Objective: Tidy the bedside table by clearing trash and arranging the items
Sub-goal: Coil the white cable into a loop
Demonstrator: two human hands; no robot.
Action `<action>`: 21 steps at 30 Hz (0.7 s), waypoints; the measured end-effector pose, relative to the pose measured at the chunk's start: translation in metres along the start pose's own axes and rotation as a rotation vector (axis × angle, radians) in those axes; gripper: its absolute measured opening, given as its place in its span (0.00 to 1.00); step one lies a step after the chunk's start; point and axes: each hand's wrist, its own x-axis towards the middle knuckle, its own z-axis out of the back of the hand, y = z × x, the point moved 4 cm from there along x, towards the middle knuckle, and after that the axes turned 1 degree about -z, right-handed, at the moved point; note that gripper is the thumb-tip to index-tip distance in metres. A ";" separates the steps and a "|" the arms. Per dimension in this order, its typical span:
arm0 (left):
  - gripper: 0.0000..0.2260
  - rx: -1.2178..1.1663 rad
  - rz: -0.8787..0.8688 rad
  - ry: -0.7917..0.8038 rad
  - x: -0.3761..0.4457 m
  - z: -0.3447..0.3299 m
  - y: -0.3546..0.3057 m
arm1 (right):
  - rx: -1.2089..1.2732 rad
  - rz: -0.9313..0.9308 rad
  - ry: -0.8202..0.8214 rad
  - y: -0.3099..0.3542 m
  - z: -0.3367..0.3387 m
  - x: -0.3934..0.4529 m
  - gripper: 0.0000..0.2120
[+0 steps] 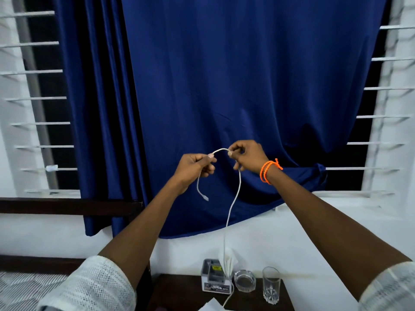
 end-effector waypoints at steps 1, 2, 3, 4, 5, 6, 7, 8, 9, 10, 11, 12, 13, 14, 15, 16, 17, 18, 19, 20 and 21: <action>0.14 -0.001 -0.004 -0.001 0.001 0.000 -0.001 | 0.003 0.003 0.036 -0.001 -0.002 -0.001 0.05; 0.14 0.005 -0.008 -0.002 0.002 -0.001 -0.003 | 0.011 0.009 0.079 -0.001 -0.005 -0.002 0.07; 0.14 0.015 -0.011 -0.004 0.003 -0.002 -0.005 | 0.017 0.020 0.119 -0.001 -0.009 -0.002 0.08; 0.13 0.027 -0.015 -0.002 0.004 -0.003 -0.006 | 0.015 0.037 0.149 0.000 -0.012 -0.004 0.09; 0.13 0.036 -0.019 0.000 0.005 -0.005 -0.008 | 0.007 0.055 0.162 0.001 -0.015 -0.004 0.08; 0.13 0.042 -0.024 0.002 0.005 -0.007 -0.009 | -0.003 0.072 0.161 0.002 -0.016 -0.005 0.06; 0.13 0.045 -0.030 0.001 0.006 -0.008 -0.010 | -0.012 0.082 0.148 0.002 -0.017 -0.004 0.04; 0.14 0.044 -0.036 -0.002 0.005 -0.009 -0.010 | -0.018 0.085 0.124 0.003 -0.016 -0.004 0.04; 0.15 0.041 -0.040 -0.004 0.003 -0.009 -0.009 | -0.019 0.077 0.095 0.002 -0.014 -0.003 0.04; 0.15 0.035 -0.042 -0.004 0.002 -0.009 -0.008 | -0.015 0.060 0.064 0.000 -0.012 -0.001 0.04; 0.16 0.025 -0.038 -0.001 0.000 -0.008 -0.006 | -0.010 0.041 0.038 -0.002 -0.010 0.001 0.04; 0.16 0.014 -0.031 0.006 -0.002 -0.007 -0.003 | -0.008 0.024 0.022 -0.004 -0.009 0.001 0.04; 0.16 0.004 -0.023 0.011 -0.003 -0.006 -0.002 | -0.008 0.015 0.023 -0.006 -0.008 0.002 0.03; 0.16 0.000 -0.019 0.014 -0.004 -0.006 -0.001 | -0.004 0.016 0.044 -0.008 -0.009 0.002 0.03; 0.16 0.002 -0.016 0.013 -0.004 -0.005 0.000 | 0.009 0.026 0.080 -0.008 -0.011 0.001 0.04; 0.15 0.008 -0.013 0.010 -0.004 -0.006 0.000 | 0.030 0.041 0.124 -0.008 -0.014 0.000 0.06; 0.15 0.015 -0.011 0.006 -0.003 -0.007 0.000 | 0.051 0.056 0.165 -0.008 -0.017 -0.001 0.07; 0.15 0.019 -0.009 0.004 -0.003 -0.009 -0.001 | 0.063 0.070 0.194 -0.008 -0.020 -0.002 0.06; 0.15 0.015 -0.008 0.005 -0.004 -0.011 -0.001 | 0.066 0.080 0.209 -0.008 -0.022 -0.001 0.05; 0.15 0.004 -0.005 0.008 -0.005 -0.013 -0.001 | 0.065 0.087 0.211 -0.007 -0.022 -0.001 0.05; 0.16 -0.014 0.001 0.014 -0.005 -0.015 -0.001 | 0.059 0.090 0.202 -0.006 -0.022 0.001 0.05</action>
